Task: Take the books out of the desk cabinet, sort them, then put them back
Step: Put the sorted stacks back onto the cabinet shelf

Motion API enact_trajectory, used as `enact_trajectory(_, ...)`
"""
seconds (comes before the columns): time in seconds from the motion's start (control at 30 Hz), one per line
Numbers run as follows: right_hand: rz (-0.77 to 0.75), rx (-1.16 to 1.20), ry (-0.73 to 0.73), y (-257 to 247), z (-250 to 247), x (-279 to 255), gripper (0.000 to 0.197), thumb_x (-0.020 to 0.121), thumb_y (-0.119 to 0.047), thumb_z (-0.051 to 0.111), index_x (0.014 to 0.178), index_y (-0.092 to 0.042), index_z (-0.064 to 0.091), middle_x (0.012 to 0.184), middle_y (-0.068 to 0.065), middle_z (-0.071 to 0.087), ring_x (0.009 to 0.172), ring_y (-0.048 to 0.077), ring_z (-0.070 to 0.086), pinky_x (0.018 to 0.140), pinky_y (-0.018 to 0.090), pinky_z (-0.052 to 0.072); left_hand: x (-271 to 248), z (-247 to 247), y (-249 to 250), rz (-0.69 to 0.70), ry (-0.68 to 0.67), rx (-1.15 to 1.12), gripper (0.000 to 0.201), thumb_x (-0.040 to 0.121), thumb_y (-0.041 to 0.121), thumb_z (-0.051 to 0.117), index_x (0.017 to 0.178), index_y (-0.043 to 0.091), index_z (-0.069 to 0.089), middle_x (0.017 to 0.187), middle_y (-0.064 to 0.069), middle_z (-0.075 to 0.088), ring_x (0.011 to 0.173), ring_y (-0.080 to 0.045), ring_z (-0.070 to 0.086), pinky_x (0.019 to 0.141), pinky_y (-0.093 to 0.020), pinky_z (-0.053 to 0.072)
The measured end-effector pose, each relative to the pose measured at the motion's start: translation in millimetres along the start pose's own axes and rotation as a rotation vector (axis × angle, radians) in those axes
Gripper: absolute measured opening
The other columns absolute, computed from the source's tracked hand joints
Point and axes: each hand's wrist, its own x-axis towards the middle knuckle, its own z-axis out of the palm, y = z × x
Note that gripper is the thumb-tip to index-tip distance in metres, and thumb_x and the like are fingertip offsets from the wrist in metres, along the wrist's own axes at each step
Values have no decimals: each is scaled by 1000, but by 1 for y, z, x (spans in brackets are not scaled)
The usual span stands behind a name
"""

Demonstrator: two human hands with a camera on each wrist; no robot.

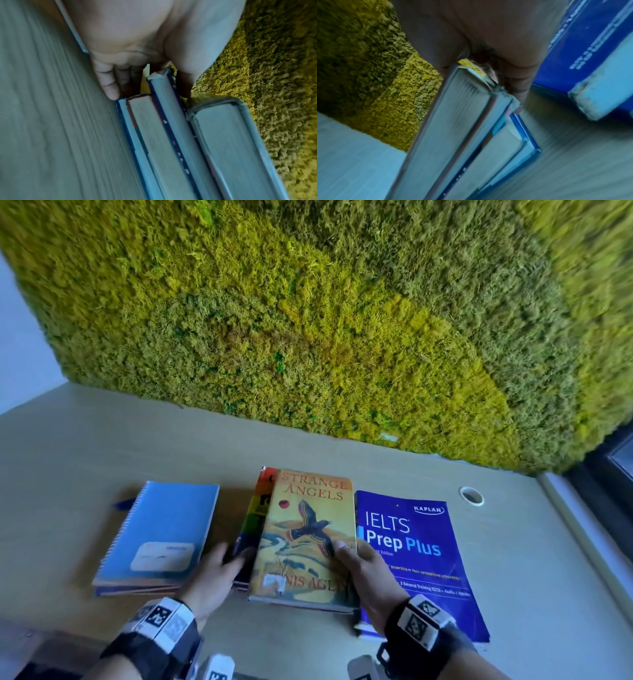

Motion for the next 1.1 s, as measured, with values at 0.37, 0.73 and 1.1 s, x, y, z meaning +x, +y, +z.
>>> enact_trajectory(0.37, -59, -60, 111, 2, -15, -5, 42, 98, -36, 66, 124, -4, 57, 114, 20, 75, 103, 37, 74, 88, 56, 60, -37, 10, 39, 92, 95, -14, 51, 72, 68, 69, 100, 26, 66, 107, 9, 71, 104, -24, 64, 92, -42, 50)
enact_trajectory(0.73, -163, -109, 329, -30, -147, -68, 40, 96, -29, 62, 119, 3, 62, 95, 16, 79, 82, 31, 78, 68, 40, 63, -50, 126, 91, 84, -335, 25, 59, 95, 44, 65, 148, 25, 45, 135, 4, 52, 92, -8, 68, 87, -41, 61)
enact_trajectory(1.1, -99, -391, 487, -18, -194, -72, 29, 95, -34, 70, 103, -6, 67, 97, 16, 78, 83, 36, 77, 70, 57, 63, -39, 170, 100, 256, -338, 811, 49, 94, 61, 51, 118, 21, 62, 114, -5, 55, 102, -30, 62, 88, -38, 52)
